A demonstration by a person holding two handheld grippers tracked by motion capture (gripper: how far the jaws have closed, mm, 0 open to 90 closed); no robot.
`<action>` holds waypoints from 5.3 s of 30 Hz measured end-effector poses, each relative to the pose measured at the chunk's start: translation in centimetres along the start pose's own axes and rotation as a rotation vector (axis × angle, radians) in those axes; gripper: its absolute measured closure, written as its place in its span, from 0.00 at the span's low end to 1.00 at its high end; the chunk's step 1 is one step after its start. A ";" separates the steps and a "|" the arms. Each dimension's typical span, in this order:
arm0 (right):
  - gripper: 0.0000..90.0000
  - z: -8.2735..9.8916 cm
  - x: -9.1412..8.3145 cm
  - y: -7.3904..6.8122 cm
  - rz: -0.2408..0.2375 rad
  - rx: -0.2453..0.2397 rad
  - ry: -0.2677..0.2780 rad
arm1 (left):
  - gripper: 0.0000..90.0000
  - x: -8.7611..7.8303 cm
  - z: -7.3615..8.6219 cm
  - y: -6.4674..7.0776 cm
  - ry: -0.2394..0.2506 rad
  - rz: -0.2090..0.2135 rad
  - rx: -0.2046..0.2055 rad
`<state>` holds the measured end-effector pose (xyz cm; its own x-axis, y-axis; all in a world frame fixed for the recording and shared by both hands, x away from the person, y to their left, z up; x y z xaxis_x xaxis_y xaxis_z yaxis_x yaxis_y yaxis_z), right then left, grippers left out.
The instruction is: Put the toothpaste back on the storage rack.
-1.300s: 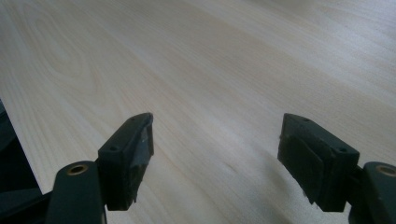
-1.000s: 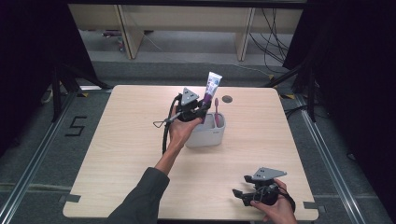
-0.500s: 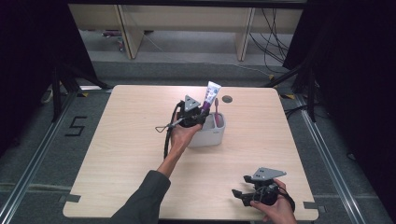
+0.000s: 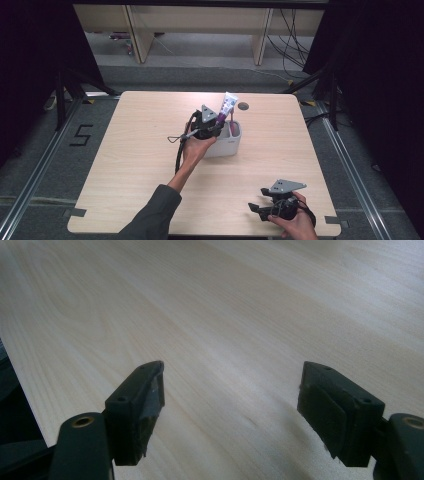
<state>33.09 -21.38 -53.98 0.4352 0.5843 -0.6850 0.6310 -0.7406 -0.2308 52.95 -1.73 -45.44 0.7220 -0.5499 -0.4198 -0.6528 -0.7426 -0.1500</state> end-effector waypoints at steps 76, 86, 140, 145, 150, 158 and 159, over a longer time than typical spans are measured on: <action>0.31 0.0 0.2 0.1 -0.003 -0.007 -0.008 | 0.38 -8.5 2.7 -2.4 -0.007 0.040 -0.047; 0.31 -0.1 0.2 0.3 0.006 -0.024 0.000 | 0.33 -9.6 3.9 -3.1 0.000 0.041 -0.064; 0.31 -0.3 0.2 0.3 0.000 0.001 0.024 | 0.18 -15.4 13.0 -1.7 -0.066 0.100 -0.094; 0.31 -0.3 0.2 0.2 -0.007 -0.009 0.030 | 0.18 -15.9 13.6 -1.5 -0.075 0.105 -0.084; 0.31 -0.1 0.0 0.0 -0.002 0.036 0.012 | 0.18 -16.3 14.0 -1.2 -0.084 0.103 -0.078; 0.31 -0.4 0.2 0.2 -0.017 -0.008 0.026 | 0.18 -17.3 15.4 -0.2 -0.103 0.113 -0.079; 0.31 -0.3 0.1 0.0 -0.012 0.021 0.022 | 0.18 -17.4 15.6 -0.1 -0.102 0.119 -0.072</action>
<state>33.33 -21.23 -53.84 0.4416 0.6005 -0.6666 0.6229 -0.7399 -0.2539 36.87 13.88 -52.07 0.6111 -0.5966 -0.5202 -0.7117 -0.7018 -0.0311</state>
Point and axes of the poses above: each handheld gripper's, and its own axes: x roughly forward along the jaws, z roughly out of its underside, y roughly to its right, the point moved 6 cm from there along x, roughly forward along the jaws, and after that the axes turned 7 degrees about x, right-handed, at the moved point
